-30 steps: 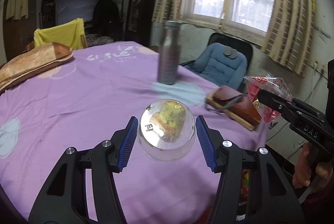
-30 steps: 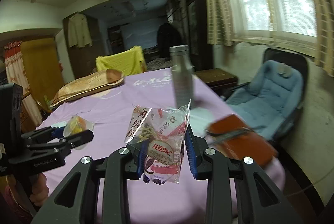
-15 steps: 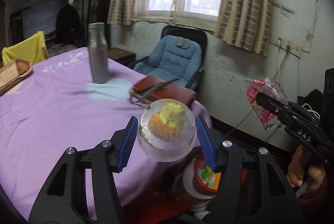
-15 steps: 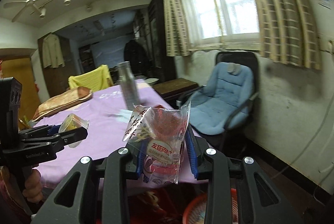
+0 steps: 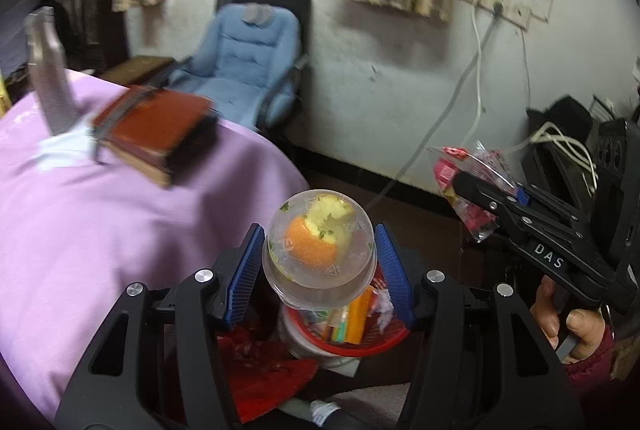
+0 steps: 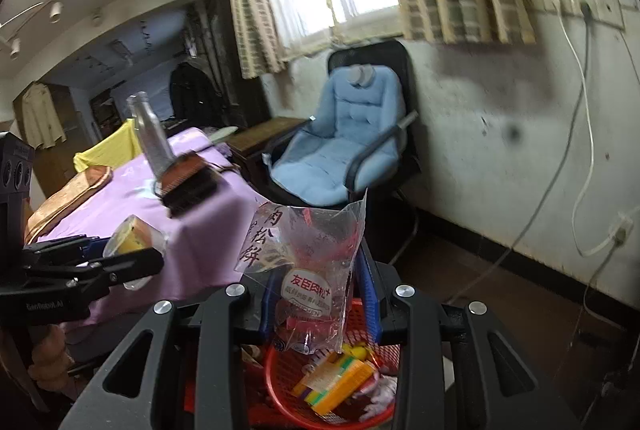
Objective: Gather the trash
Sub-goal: 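Carry cup and bag to the red wastebasket and open both grippers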
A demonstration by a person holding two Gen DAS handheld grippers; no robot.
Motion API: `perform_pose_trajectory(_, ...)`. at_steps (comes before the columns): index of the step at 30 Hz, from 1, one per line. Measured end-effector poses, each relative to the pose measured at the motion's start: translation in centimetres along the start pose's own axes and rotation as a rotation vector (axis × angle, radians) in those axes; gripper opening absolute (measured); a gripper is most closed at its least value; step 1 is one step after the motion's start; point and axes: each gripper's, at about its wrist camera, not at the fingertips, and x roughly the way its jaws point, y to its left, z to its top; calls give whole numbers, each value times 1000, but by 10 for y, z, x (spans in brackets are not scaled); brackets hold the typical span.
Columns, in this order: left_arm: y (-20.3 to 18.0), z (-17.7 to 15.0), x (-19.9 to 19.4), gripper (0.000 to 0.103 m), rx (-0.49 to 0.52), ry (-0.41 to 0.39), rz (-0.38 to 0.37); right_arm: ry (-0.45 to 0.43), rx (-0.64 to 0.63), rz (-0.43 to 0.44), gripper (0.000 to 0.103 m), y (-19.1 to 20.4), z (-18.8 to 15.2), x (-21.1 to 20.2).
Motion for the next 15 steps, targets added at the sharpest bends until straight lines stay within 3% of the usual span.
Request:
perform_pose_trajectory(9, -27, -6, 67, 59, 47, 124, -88, 47, 93, -35, 34, -40, -17, 21)
perform_pose_trajectory(11, -28, -7, 71, 78, 48, 125, -76, 56, 103, -34, 34, -44, -21, 24)
perform_pose_trajectory(15, -26, -10, 61, 84, 51, 98, -38, 65, 108, -25, 34, -46, -28, 27)
